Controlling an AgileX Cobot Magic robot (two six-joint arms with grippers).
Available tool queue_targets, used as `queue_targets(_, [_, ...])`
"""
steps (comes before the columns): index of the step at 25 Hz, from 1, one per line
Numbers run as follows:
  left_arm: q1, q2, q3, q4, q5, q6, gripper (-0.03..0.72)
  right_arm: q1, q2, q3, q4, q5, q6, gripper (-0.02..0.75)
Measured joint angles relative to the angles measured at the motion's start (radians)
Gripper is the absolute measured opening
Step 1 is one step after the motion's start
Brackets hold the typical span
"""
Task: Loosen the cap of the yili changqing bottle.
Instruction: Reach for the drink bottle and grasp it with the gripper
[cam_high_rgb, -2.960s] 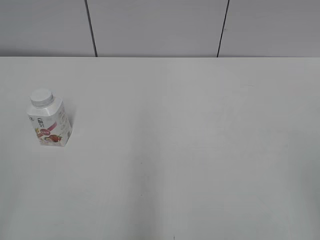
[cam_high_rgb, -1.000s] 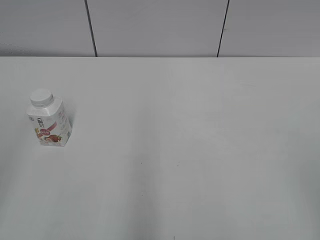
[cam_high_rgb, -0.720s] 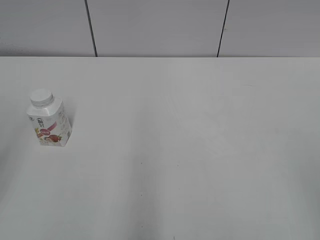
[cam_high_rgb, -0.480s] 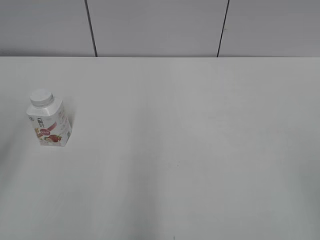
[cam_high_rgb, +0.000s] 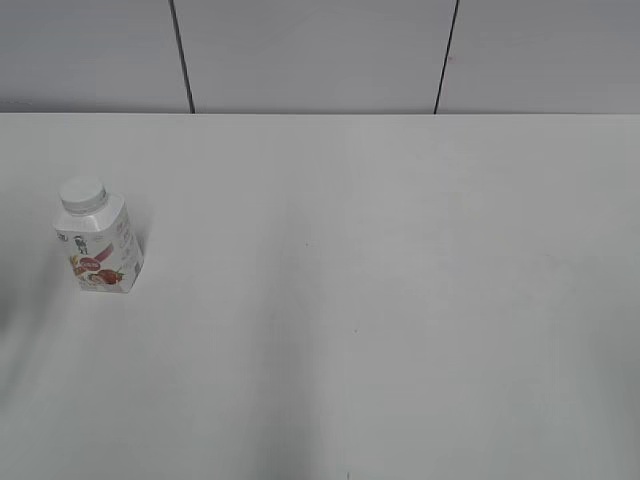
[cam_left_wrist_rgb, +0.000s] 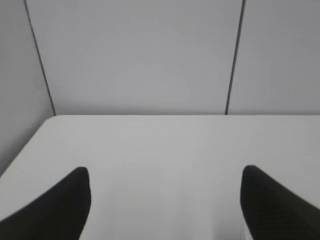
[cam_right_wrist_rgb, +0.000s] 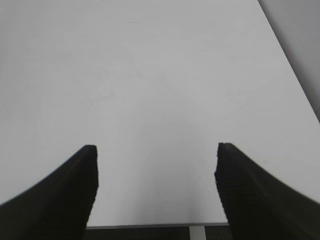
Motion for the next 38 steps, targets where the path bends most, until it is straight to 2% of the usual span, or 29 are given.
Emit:
queue_targets(3, [0.0,0.103,0.0,0.14,-0.093,-0.101,0.561,0.0,0.0,0.0,0.0,0.0,0.0,0.577])
queue_targets(6, [0.0,0.217,0.0,0.236,-0.175,-0.138,0.561,0.0,0.0,0.0,0.0,0.0,0.0,0.577])
queue_targets(14, [0.0,0.425,-0.001,0.355,-0.406,-0.149,0.561,0.0,0.0,0.0,0.0,-0.001,0.0,0.577])
queue_targets(18, [0.0,0.474,-0.001,0.427,-0.427,-0.149,0.565,0.0,0.0,0.0,0.0,-0.001,0.0,0.577])
queue_targets(38, [0.0,0.722,-0.029,0.44,-0.49,-0.104,0.566,0.0,0.0,0.0,0.0,-0.001,0.0,0.577])
